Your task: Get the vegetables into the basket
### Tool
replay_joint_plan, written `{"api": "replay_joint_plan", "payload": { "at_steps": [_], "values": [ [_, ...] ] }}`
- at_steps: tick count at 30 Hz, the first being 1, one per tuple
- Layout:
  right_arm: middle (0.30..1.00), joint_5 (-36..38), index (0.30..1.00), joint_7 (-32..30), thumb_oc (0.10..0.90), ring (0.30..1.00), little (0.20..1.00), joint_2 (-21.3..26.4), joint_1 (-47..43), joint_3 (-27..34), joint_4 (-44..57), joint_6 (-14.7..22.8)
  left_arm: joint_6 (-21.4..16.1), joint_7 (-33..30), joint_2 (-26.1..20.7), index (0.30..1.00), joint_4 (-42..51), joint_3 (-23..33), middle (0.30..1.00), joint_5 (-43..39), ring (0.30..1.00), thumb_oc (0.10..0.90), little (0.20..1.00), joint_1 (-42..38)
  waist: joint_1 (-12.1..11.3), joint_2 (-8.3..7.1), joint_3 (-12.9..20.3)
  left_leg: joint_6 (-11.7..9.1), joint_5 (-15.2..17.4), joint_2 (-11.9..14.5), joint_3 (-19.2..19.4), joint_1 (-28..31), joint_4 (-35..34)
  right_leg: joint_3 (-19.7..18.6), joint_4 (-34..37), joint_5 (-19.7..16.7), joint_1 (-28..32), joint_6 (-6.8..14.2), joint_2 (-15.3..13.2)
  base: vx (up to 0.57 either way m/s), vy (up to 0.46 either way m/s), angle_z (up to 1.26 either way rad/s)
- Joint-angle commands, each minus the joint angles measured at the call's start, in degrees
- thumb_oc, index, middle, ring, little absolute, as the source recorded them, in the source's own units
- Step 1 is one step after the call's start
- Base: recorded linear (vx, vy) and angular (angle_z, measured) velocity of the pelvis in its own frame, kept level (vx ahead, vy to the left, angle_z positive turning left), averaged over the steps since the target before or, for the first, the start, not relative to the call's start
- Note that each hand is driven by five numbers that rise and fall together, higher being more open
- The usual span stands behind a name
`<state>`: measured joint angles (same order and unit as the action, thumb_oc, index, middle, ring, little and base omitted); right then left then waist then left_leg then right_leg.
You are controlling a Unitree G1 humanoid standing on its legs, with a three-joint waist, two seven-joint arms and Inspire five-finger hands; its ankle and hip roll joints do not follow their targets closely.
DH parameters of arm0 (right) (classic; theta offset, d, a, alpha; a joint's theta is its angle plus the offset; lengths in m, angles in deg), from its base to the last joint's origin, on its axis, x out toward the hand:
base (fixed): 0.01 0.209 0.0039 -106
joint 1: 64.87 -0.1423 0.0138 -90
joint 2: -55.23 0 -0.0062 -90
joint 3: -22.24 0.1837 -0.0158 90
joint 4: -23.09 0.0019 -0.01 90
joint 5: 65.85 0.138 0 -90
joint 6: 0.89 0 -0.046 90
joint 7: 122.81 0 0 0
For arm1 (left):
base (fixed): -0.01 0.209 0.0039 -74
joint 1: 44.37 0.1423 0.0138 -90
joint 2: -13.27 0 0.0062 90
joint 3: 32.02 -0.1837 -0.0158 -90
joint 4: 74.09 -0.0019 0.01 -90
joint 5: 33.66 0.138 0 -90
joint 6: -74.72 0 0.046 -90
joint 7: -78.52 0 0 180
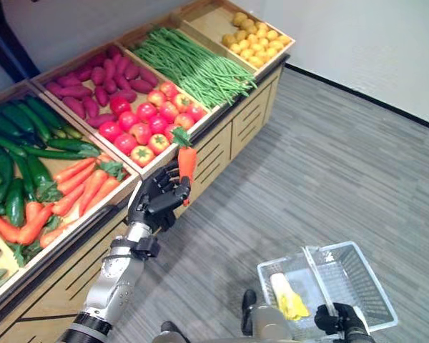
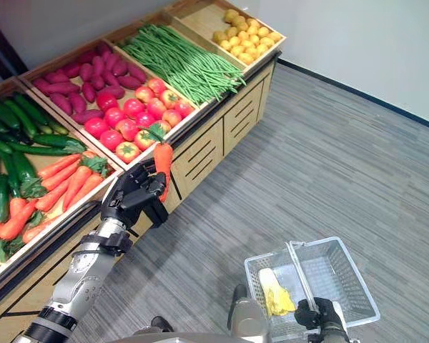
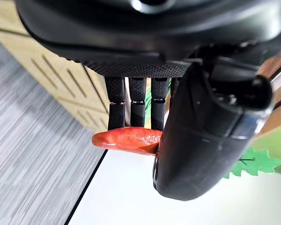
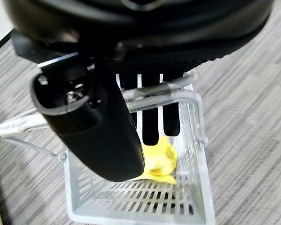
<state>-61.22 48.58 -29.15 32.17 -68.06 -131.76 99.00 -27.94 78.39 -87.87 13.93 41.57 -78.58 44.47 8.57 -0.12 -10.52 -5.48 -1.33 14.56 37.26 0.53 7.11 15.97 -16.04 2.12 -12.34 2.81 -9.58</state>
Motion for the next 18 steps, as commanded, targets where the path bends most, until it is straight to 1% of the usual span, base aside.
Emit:
{"api": "replay_joint_plan", "payload": {
  "at_steps": [1,2,3,4,5,6,7,8,9,10,11,12,13,14,15,16,17,18],
  "values": [
    [0.300,3.0,0.300,-2.8,0.400,0.300,0.300,3.9,1.2,2.3,0.2,2.8,-5.2,1.7,0.3,0.300,8.0,1.3,0.300,-0.1,0.300,0.400,0.300,-6.1,0.9,-0.48,-1.7,-3.8,-1.9,4.3,-5.4,-2.3,5.9,-2.0,3.3,2.6,6.3,2.8,-0.1,0.01,-0.107,-0.08],
    [0.300,3.0,0.300,-2.8,0.400,0.300,0.300,3.9,1.2,2.4,0.2,2.8,-5.2,1.7,0.4,0.300,8.0,1.3,0.300,-0.1,0.300,0.400,0.300,-6.2,0.8,-0.41,-1.7,-3.9,-1.9,4.4,-5.5,-2.3,5.9,-2.0,3.2,2.7,6.3,2.7,-0.1,0.02,-0.067,-0.12],
    [0.300,3.2,0.300,-2.9,0.400,0.300,0.300,4.3,1.0,2.5,-0.2,2.9,-5.4,1.7,0.6,0.300,7.7,1.0,0.300,0.1,0.300,0.400,0.300,-6.4,0.9,-0.22,-2.0,-4.3,-2.7,4.6,-6.9,-2.6,6.9,-3.2,3.0,2.9,6.1,2.3,0.6,0.00,-0.067,-0.14],
    [0.300,3.3,0.300,-3.1,0.400,0.300,0.300,4.8,0.5,2.7,-0.6,2.8,-5.6,1.7,0.7,0.300,7.6,0.7,0.300,0.4,0.300,0.400,0.300,-7.0,0.7,-0.09,-2.4,-4.4,-2.7,4.3,-9.4,-3.4,8.7,-4.4,2.6,3.2,5.8,2.1,1.1,-0.07,-0.067,-0.28],
    [0.300,3.4,0.300,-3.5,0.400,0.300,0.300,5.6,-0.4,2.7,-1.4,2.6,-5.9,1.5,0.6,0.300,8.0,0.4,0.300,0.7,0.300,0.400,0.300,-7.5,0.0,0.20,-2.9,-3.4,-4.4,2.9,-13.2,-4.8,8.8,-5.5,3.4,2.1,5.2,1.6,1.8,-0.07,0.006,-0.56],
    [0.300,3.3,0.300,-3.8,0.400,0.300,0.300,6.5,-1.5,2.6,-2.5,2.5,-6.0,1.4,0.8,0.300,8.0,0.2,0.300,0.9,0.300,0.400,0.300,-7.6,-1.1,0.38,-3.0,-2.8,-4.1,-0.4,-19.7,-6.3,7.5,-7.4,4.5,1.6,5.0,1.9,1.9,-0.05,0.044,-0.77],
    [0.300,3.2,0.300,-4.1,0.400,0.300,0.300,6.6,-2.2,2.4,-3.2,2.3,-6.1,1.1,1.0,0.300,8.0,0.3,0.300,1.4,0.300,0.400,0.300,-7.7,-1.8,0.20,-3.1,-2.1,-2.7,-2.5,-23.9,-7.7,5.9,-8.7,5.4,1.2,5.2,2.3,1.8,0.07,0.072,-0.84],
    [0.300,3.5,0.300,-4.4,0.400,0.300,0.300,7.1,-3.1,2.3,-3.3,2.5,-6.4,0.7,0.9,0.300,8.0,0.3,0.300,2.1,0.300,0.400,0.300,-7.6,-2.6,-0.23,-3.2,-1.5,-0.9,-4.7,-28.8,-8.7,3.6,-11.0,6.2,0.8,5.3,2.9,2.0,0.15,0.085,-0.89],
    [0.300,3.7,0.300,-4.6,0.400,0.300,0.300,7.5,-4.0,2.0,-4.2,2.6,-6.8,0.4,0.9,0.300,8.1,0.4,0.300,2.9,0.300,0.400,0.300,-7.5,-3.9,-0.28,-3.2,-1.5,-1.6,-5.6,-35.6,-10.4,-0.2,-14.6,7.0,0.3,5.3,3.6,2.6,0.19,0.117,-1.09],
    [0.300,3.5,0.300,-4.7,0.400,0.300,0.300,7.7,-4.4,1.6,-4.4,2.7,-7.1,0.2,0.8,0.300,8.0,0.3,0.300,3.5,0.300,0.400,0.300,-7.5,-4.5,-0.24,-3.2,-1.7,-3.1,-5.7,-38.7,-11.8,-1.3,-16.2,6.5,0.4,5.1,3.8,2.8,0.21,0.167,-1.14],
    [0.300,3.3,0.300,-4.9,0.400,0.300,0.300,8.1,-5.1,0.9,-4.5,2.9,-7.7,-0.3,0.7,0.300,8.2,0.6,0.300,4.2,0.300,0.400,0.300,-7.4,-5.5,-0.13,-3.5,-2.0,-4.7,-6.1,-44.1,-13.3,-2.8,-18.7,6.1,0.8,5.3,3.9,3.2,0.19,0.181,-1.29],
    [0.300,3.1,0.300,-4.8,0.400,0.300,0.300,8.2,-5.8,0.3,-4.7,3.1,-7.9,-0.5,0.5,0.300,8.4,0.8,0.300,4.5,0.300,0.400,0.300,-7.3,-6.2,0.16,-3.4,-2.1,-5.5,-6.8,-48.1,-13.9,-4.5,-20.9,5.8,1.2,5.3,4.0,3.7,0.19,0.210,-1.00],
    [0.300,2.9,0.300,-4.8,0.400,0.300,0.300,8.2,-6.1,0.0,-4.9,3.2,-8.0,-0.5,0.4,0.300,8.8,1.2,0.300,4.8,0.300,0.400,0.300,-7.0,-6.6,0.34,-3.1,-2.4,-5.7,-7.3,-50.3,-14.2,-4.8,-22.8,5.8,1.4,5.7,4.1,3.9,0.24,0.298,-1.52],
    [0.300,2.9,0.300,-4.2,0.400,0.300,0.300,7.6,-5.9,-0.2,-5.1,3.4,-7.9,0.3,0.2,0.300,8.7,1.6,0.300,4.4,0.300,0.400,0.300,-6.2,-6.3,-0.08,-2.3,-2.0,-4.5,-7.8,-48.0,-13.1,-4.7,-24.4,5.8,1.7,6.3,4.5,3.4,0.18,0.234,-1.36],
    [0.300,2.9,0.300,-4.2,0.400,0.300,0.300,7.5,-5.8,-0.2,-5.1,3.4,-7.9,0.4,0.1,0.300,8.7,1.6,0.300,4.4,0.300,0.400,0.300,-6.2,-6.4,-0.17,-2.4,-2.0,-4.5,-7.8,-47.7,-13.0,-4.7,-24.6,5.8,1.7,6.3,4.5,3.3,0.23,0.359,-1.57],
    [0.300,3.5,0.300,-4.0,0.400,0.300,0.300,6.9,-4.9,0.6,-5.0,3.4,-7.7,1.2,-0.1,0.300,8.2,0.7,0.300,4.0,0.300,0.400,0.300,-6.0,-5.7,-0.74,-1.4,-1.3,-4.2,-8.1,-44.9,-11.8,-5.6,-25.6,6.7,0.7,6.4,5.6,1.8,0.12,0.200,-1.21],
    [0.300,3.5,0.300,-4.0,0.400,0.300,0.300,6.9,-4.9,0.6,-4.9,3.4,-7.7,1.2,-0.1,0.300,8.2,0.7,0.300,4.0,0.300,0.400,0.300,-6.0,-5.8,-0.80,-1.4,-1.3,-4.2,-8.2,-44.8,-11.7,-5.7,-25.7,6.7,0.7,6.4,5.7,1.8,0.16,0.319,-1.26],
    [0.300,4.0,0.300,-3.9,0.400,0.300,0.300,6.5,-4.7,0.9,-4.7,3.4,-7.8,1.2,-0.6,0.300,8.0,0.2,0.300,4.2,0.300,0.400,0.300,-6.2,-5.4,-1.29,-0.9,-0.5,-3.5,-9.1,-43.7,-11.5,-5.5,-26.5,7.1,-0.2,6.1,6.4,0.6,0.07,0.212,-0.57]
  ]
}}
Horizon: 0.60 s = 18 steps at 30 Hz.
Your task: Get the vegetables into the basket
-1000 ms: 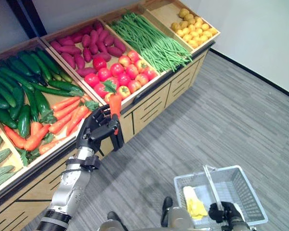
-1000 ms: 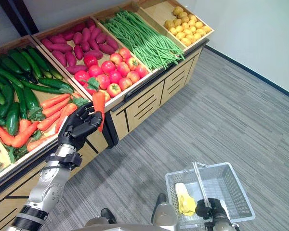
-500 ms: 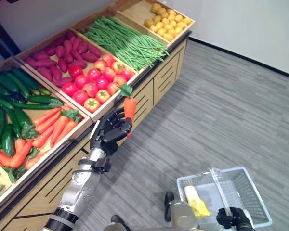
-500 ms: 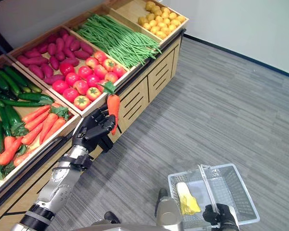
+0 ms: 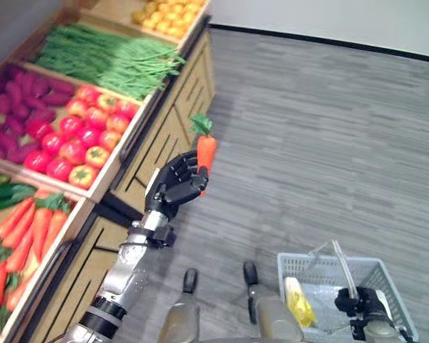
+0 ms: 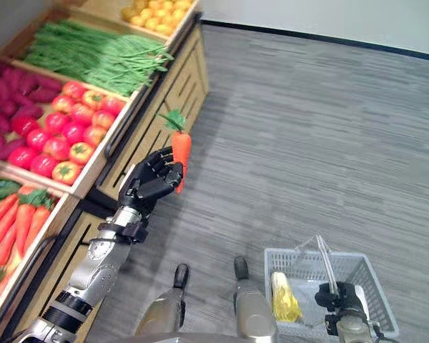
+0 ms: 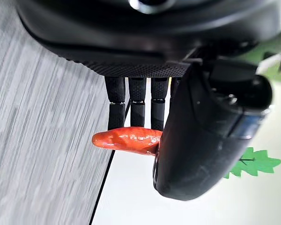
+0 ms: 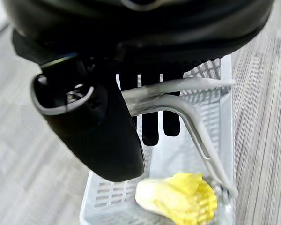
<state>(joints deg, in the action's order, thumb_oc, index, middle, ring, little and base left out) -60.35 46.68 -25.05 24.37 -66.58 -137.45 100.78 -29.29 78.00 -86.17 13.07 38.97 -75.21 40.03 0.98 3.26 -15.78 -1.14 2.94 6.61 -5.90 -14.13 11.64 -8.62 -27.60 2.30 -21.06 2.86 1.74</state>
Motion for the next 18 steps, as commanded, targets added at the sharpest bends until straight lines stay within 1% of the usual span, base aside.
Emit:
{"api": "replay_joint_plan", "payload": {
  "at_steps": [1,2,3,4,5,6,8,9,11,12,13,16,17,18],
  "values": [
    [0.300,3.3,0.300,-2.1,0.400,0.300,0.300,2.0,3.2,-0.5,1.2,1.5,-6.5,1.7,-2.7,0.300,8.9,2.5,0.300,1.1,0.300,0.400,0.300,-1.9,2.4,-5.09,4.6,-4.2,-7.0,-1.8,1.0,3.4,-9.8,-2.6,19.3,-1.3,14.5,7.0,-11.7,0.07,0.210,0.02],
    [0.300,3.3,0.300,-2.1,0.400,0.300,0.300,2.0,3.2,-0.5,1.2,1.5,-6.5,1.7,-2.7,0.300,8.9,2.5,0.300,1.1,0.300,0.400,0.300,-1.9,2.4,-5.10,4.6,-4.2,-7.0,-1.8,1.0,3.4,-9.8,-2.6,19.3,-1.3,14.5,7.0,-11.7,0.05,0.182,0.56],
    [0.300,3.3,0.300,-2.0,0.400,0.300,0.300,1.7,3.0,-0.5,1.3,1.4,-6.5,1.8,-3.2,0.300,8.9,2.3,0.300,1.3,0.300,0.400,0.300,-2.1,2.7,-5.47,4.7,-3.8,-6.4,-2.3,2.2,3.5,-9.4,-2.9,19.9,-2.6,14.1,7.8,-12.4,0.03,0.256,-0.17],
    [0.300,3.2,0.300,-2.0,0.400,0.300,0.300,1.0,1.9,-1.2,1.5,1.1,-6.8,1.3,-4.3,0.300,8.2,2.0,0.300,2.6,0.300,0.400,0.300,-3.1,2.4,-6.37,4.6,-2.8,-5.0,-2.7,5.1,3.4,-8.1,-2.5,20.1,-5.4,12.4,9.0,-13.8,0.04,0.284,-0.61],
    [0.300,3.2,0.300,-2.0,0.400,0.300,0.300,0.8,1.5,-1.5,1.3,1.1,-6.7,1.2,-4.4,0.300,8.1,2.2,0.300,2.8,0.300,0.400,0.300,-3.2,1.9,-6.62,4.5,-2.6,-4.8,-2.6,5.9,3.5,-8.0,-2.1,20.1,-6.1,12.0,9.1,-13.8,0.02,0.248,-0.99],
    [0.300,3.0,0.300,-2.3,0.400,0.300,0.300,0.3,0.6,-2.0,1.2,1.0,-6.9,0.7,-4.6,0.300,7.7,2.2,0.300,2.9,0.300,0.400,0.300,-3.3,0.9,-6.86,4.0,-2.4,-4.3,-2.4,7.6,4.1,-8.0,1.8,19.7,-6.7,11.3,8.9,-14.6,0.02,0.113,-0.93],
    [0.300,2.5,0.300,-2.3,0.400,0.300,0.300,-0.2,-0.1,-2.5,0.7,0.8,-6.6,0.7,-4.6,0.300,6.9,2.4,0.300,3.1,0.300,0.400,0.300,-3.3,0.3,-7.01,3.9,-2.1,-4.2,-2.5,9.1,4.7,-8.7,7.2,19.5,-8.8,10.9,8.7,-15.6,0.04,0.117,-1.25],
    [0.300,2.2,0.300,-2.3,0.400,0.300,0.300,-0.3,-0.1,-2.6,0.7,0.7,-6.5,0.7,-4.7,0.300,6.8,2.7,0.300,3.2,0.300,0.400,0.300,-3.0,0.2,-7.12,4.0,-2.0,-4.2,-2.6,10.0,5.3,-9.2,9.5,19.4,-9.6,10.9,8.8,-16.0,0.04,0.105,-0.74],
    [0.300,1.4,0.300,-2.2,0.400,0.300,0.300,-0.3,0.0,-2.8,0.5,0.7,-6.3,1.1,-4.7,0.300,7.0,2.9,0.300,3.5,0.300,0.400,0.300,-2.3,0.0,-7.43,4.0,-1.8,-4.1,-2.9,11.1,6.3,-9.8,11.8,19.9,-10.8,11.1,9.2,-16.6,0.02,0.066,-0.23],
    [0.300,1.4,0.300,-2.2,0.400,0.300,0.300,-0.3,0.0,-2.8,0.5,0.7,-6.3,1.1,-4.7,0.300,7.0,2.9,0.300,3.5,0.300,0.400,0.300,-2.3,0.0,-7.44,4.0,-1.8,-4.1,-2.9,11.1,6.4,-9.8,11.8,20.0,-10.8,11.2,9.2,-16.6,0.05,0.045,-0.22],
    [0.300,1.3,0.300,-2.1,0.400,0.300,0.300,0.0,-0.1,-2.7,-0.5,0.5,-6.2,1.4,-4.9,0.300,7.4,2.8,0.300,3.7,0.300,0.400,0.300,-1.9,0.0,-7.67,4.4,-1.8,-4.1,-3.2,11.7,7.2,-10.5,11.8,21.1,-11.6,11.5,9.6,-16.9,0.05,0.038,-0.08],
    [0.300,1.3,0.300,-2.1,0.400,0.300,0.300,0.4,-0.1,-2.2,-1.7,0.4,-6.1,1.7,-5.1,0.300,7.7,2.5,0.300,3.9,0.300,0.400,0.300,-1.5,-0.2,-7.73,5.0,-1.9,-4.2,-3.3,12.2,8.0,-11.3,12.0,22.3,-11.7,12.0,9.8,-17.2,0.05,0.028,-0.05],
    [0.300,0.8,0.300,-2.2,0.400,0.300,0.300,1.0,-0.2,-1.7,-3.2,-0.1,-5.9,2.2,-5.5,0.300,8.5,2.5,0.300,4.0,0.300,0.400,0.300,-1.0,-0.4,-7.71,5.7,-2.0,-4.1,-3.2,12.6,8.9,-12.3,13.1,23.4,-11.6,12.4,10.0,-17.6,0.05,-0.018,-0.05],
    [0.300,0.6,0.300,-2.2,0.400,0.300,0.300,1.1,0.0,-1.7,-3.5,-0.1,-5.8,2.2,-5.7,0.300,8.9,2.6,0.300,4.0,0.300,0.400,0.300,-0.8,-0.4,-7.71,6.1,-2.1,-4.3,-3.2,12.7,9.2,-12.8,13.2,24.0,-11.3,12.7,10.0,-17.7,0.05,-0.018,-0.06]
  ]
}}
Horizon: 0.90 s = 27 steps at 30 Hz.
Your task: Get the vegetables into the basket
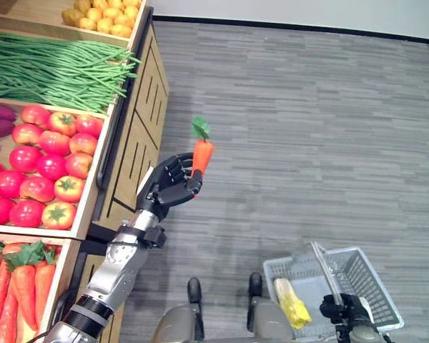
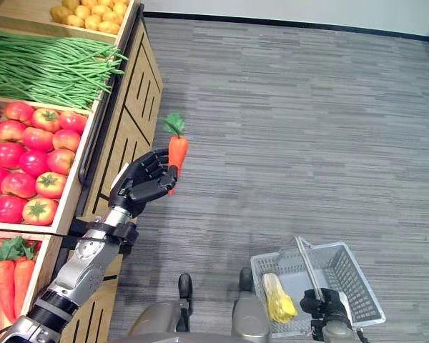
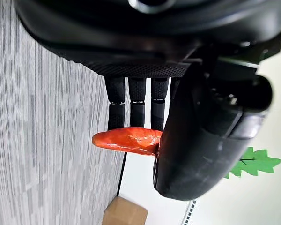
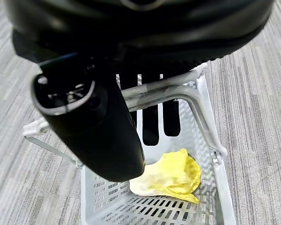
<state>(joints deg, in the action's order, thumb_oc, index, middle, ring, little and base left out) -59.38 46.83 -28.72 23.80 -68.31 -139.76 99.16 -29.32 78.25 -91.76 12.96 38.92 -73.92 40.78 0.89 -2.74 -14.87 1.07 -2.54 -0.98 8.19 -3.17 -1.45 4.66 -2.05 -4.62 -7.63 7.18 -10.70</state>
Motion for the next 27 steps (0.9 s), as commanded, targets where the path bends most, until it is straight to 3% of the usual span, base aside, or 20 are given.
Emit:
{"api": "replay_joint_plan", "payload": {
  "at_steps": [1,5,16,25,27],
  "values": [
    [0.300,-0.4,0.300,-2.3,0.400,0.300,0.300,4.7,0.5,0.0,-1.2,1.5,-5.8,2.0,-0.1,0.300,9.0,2.6,0.300,2.7,0.300,0.400,0.300,-1.5,-0.3,-1.71,5.2,-4.4,1.1,4.4,-1.4,-1.8,0.2,-0.1,-1.6,-4.4,-0.7,5.6,-5.2,0.03,-0.032,-0.04],
    [0.300,-1.2,0.300,-2.1,0.400,0.300,0.300,6.5,0.8,0.5,-2.7,0.7,-5.2,2.9,-0.9,0.300,9.3,2.7,0.300,2.7,0.300,0.400,0.300,-1.1,-0.5,-1.84,6.6,-5.3,0.1,5.4,-1.3,-0.7,-1.6,0.9,1.4,-3.4,0.6,5.7,-4.6,0.04,-0.096,-0.02],
    [0.300,-6.3,0.300,-2.0,0.400,0.300,0.300,17.4,-3.8,-2.0,0.8,1.2,-4.3,6.5,-5.0,0.300,10.3,-0.9,0.300,1.5,0.300,0.400,0.300,-2.9,-0.7,-1.40,8.5,-6.8,-1.3,7.4,-1.7,0.8,-3.5,1.4,5.3,-2.7,3.7,5.2,-2.7,0.01,-0.068,0.01],
    [0.300,-10.4,0.300,-1.9,0.400,0.300,0.300,23.9,-13.5,-11.1,11.6,2.7,-4.3,8.4,-9.0,0.300,12.5,-6.6,0.300,2.3,0.300,0.400,0.300,-7.5,-0.5,-1.08,10.2,-7.3,-0.8,8.3,-0.5,2.1,-3.5,0.6,6.9,-3.2,4.7,5.2,-2.0,0.00,-0.020,-0.05],
    [0.300,-14.1,0.300,-1.4,0.400,0.300,0.300,26.6,-17.0,-16.0,16.8,2.9,-4.3,9.1,-10.2,0.300,12.9,-8.7,0.300,3.4,0.300,0.400,0.300,-9.3,-0.5,-1.06,10.6,-7.5,-0.6,8.5,0.0,2.5,-3.5,0.2,7.0,-3.4,4.7,5.2,-1.9,-0.01,-0.009,-0.06]
  ]
}}
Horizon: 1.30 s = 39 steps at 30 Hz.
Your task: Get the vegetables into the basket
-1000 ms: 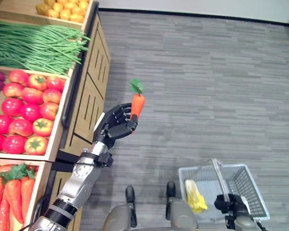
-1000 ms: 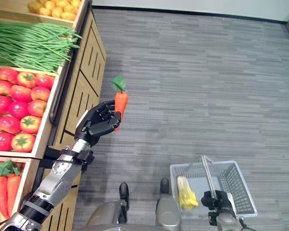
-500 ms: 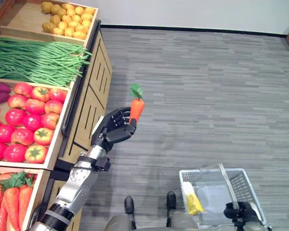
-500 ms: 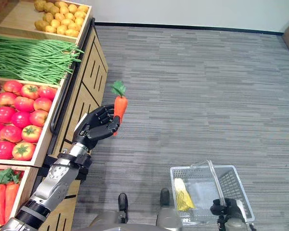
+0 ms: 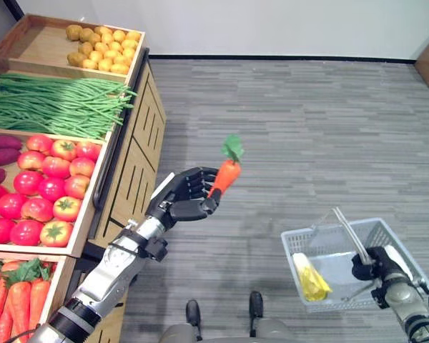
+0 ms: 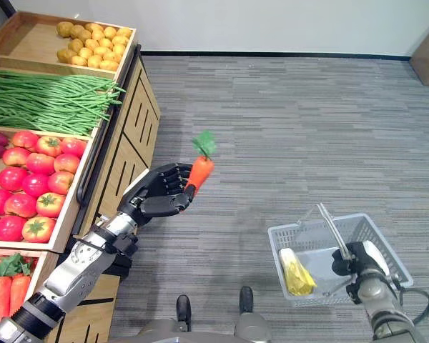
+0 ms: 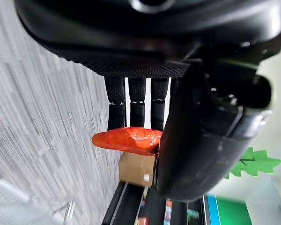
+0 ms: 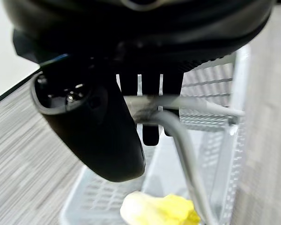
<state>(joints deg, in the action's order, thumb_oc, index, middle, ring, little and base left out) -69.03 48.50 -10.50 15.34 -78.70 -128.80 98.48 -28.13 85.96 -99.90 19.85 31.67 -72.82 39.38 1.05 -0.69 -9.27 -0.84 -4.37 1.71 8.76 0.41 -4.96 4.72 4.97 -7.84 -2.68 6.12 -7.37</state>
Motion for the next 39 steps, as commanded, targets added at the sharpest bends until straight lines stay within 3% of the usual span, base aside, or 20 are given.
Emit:
{"api": "replay_joint_plan", "payload": {
  "at_steps": [1,5,8,14,22,30,39],
  "values": [
    [0.300,-7.1,0.300,-2.8,0.400,0.300,0.300,10.2,-10.1,-8.2,8.0,3.7,-5.4,1.8,-2.7,0.300,6.3,-2.5,0.300,2.3,0.300,0.400,0.300,-8.7,-0.6,-3.10,5.1,-5.7,1.2,5.8,-0.3,-1.0,0.0,0.0,0.0,-0.2,-0.3,6.3,-5.1,0.00,-0.007,-0.13],
    [0.300,-10.8,0.300,-2.9,0.400,0.300,0.300,11.5,-14.4,-13.1,7.2,3.8,-5.4,2.7,-3.4,0.300,6.7,-5.2,0.300,1.8,0.300,0.400,0.300,-11.3,-0.5,-2.91,5.5,-5.8,1.3,6.1,0.0,-0.6,0.0,-0.2,0.0,-0.2,-0.1,6.4,-5.0,0.01,-0.009,-0.12],
    [0.300,-16.0,0.300,-2.4,0.400,0.300,0.300,12.7,-20.9,-20.4,8.6,3.5,-5.3,3.7,-4.5,0.300,7.8,-9.3,0.300,2.5,0.300,0.400,0.300,-15.7,-0.6,-2.70,5.9,-6.0,1.5,6.3,0.4,0.0,0.0,-0.4,0.0,-0.3,0.0,6.4,-4.9,0.02,-0.009,-0.06],
    [0.300,-12.5,0.300,-3.2,0.400,0.300,0.300,8.7,-28.0,-23.1,8.7,3.8,-7.4,2.1,-3.4,0.300,9.6,-15.0,0.300,7.5,0.300,0.400,0.300,-26.3,-0.5,-2.25,6.4,-6.1,1.6,6.7,0.7,0.2,0.0,-0.8,0.0,-0.1,0.0,6.5,-4.7,0.00,-0.001,-0.01],
    [0.300,-6.2,0.300,-3.9,0.400,0.300,0.300,3.2,-33.8,-23.2,10.3,4.1,-8.6,0.6,-2.0,0.300,11.6,-19.0,0.300,13.2,0.300,0.400,0.300,-31.6,-0.5,-1.78,6.5,-6.2,1.7,6.8,0.9,0.5,0.0,-0.8,0.0,0.0,0.2,6.4,-4.5,0.00,0.000,0.00],
    [0.300,1.1,0.300,-4.8,0.400,0.300,0.300,0.3,-38.1,-21.4,13.2,4.9,-10.2,-2.7,-4.5,0.300,13.3,-20.3,0.300,21.7,0.300,0.400,0.300,-34.4,-0.7,-1.50,6.3,-6.3,1.7,7.0,1.0,0.3,0.0,-0.7,0.0,0.2,0.1,6.4,-4.4,0.00,0.000,-0.02],
    [0.300,6.4,0.300,-4.8,0.400,0.300,0.300,-2.0,-39.9,-21.2,17.3,6.1,-12.2,-5.2,-9.6,0.300,11.1,-26.9,0.300,38.4,0.300,0.400,0.300,-39.2,-0.7,-1.41,6.2,-6.4,1.8,6.9,0.8,0.3,0.0,-0.1,0.0,0.5,0.6,6.5,-4.5,0.00,0.000,0.00]
  ]
}}
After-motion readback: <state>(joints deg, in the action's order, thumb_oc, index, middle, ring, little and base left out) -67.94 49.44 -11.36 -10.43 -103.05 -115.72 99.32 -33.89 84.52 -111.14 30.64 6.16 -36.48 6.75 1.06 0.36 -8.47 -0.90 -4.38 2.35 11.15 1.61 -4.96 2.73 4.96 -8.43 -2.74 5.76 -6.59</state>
